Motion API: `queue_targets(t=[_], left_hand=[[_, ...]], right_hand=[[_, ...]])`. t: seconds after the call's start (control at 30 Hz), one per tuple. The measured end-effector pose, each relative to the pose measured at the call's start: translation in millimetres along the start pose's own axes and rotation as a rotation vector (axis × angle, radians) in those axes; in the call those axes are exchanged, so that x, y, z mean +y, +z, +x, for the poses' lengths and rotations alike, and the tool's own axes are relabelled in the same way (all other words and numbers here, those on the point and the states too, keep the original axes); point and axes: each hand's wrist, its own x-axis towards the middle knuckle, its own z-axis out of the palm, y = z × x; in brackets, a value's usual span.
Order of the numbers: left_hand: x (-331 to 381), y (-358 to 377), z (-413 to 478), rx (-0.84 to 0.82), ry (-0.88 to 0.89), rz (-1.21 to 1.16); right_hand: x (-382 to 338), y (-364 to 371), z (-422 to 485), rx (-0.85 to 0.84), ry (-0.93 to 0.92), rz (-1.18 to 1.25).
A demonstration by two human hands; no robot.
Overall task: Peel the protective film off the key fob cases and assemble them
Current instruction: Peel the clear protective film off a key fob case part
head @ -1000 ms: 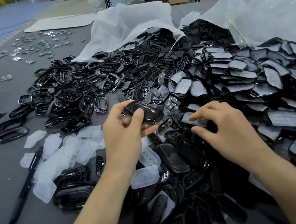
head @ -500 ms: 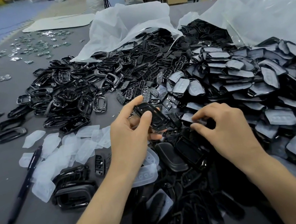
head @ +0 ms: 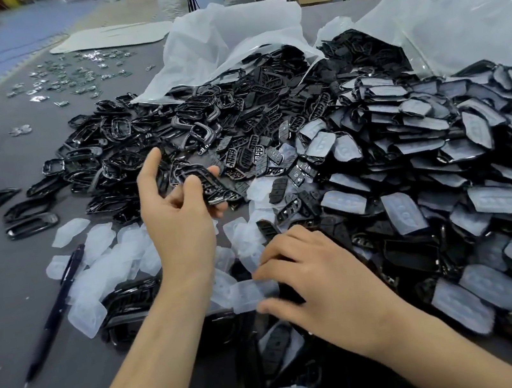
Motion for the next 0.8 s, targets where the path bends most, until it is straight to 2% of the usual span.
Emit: queue_targets(t=[0.1,0.17,0.3,0.4,0.57,0.8], left_hand=[[0.3,3.9,-5.9,-0.034,-0.020,0.067],[1.1,6.5,-9.9,-0.074,-0.028,0.094],[2.0,12.4,-18.7,-0.275,-0.095,0.089],[0.5,19.5,-29.8,-0.478,-0.086,0.174],[1.8,26.7,-40.1,-0.662,-0.056,0.226],[3.2,25.9,-38.1,-0.606,-0.065,0.219]], right_hand=[[-1.9,3.1,2.0,0.040,-0.003,0.055],[-3.2,2.8,1.7,0.077,0.029,0.184],[12.5,-10.9,0.6,0.341,0.372,0.598],[27.4,-24.5,-1.5,0.478,0.479,0.803],[41.4,-35.2,-4.5,0.583,0.483,0.870],[43.5,-35.9,-2.7,0.567,0.491,0.882]])
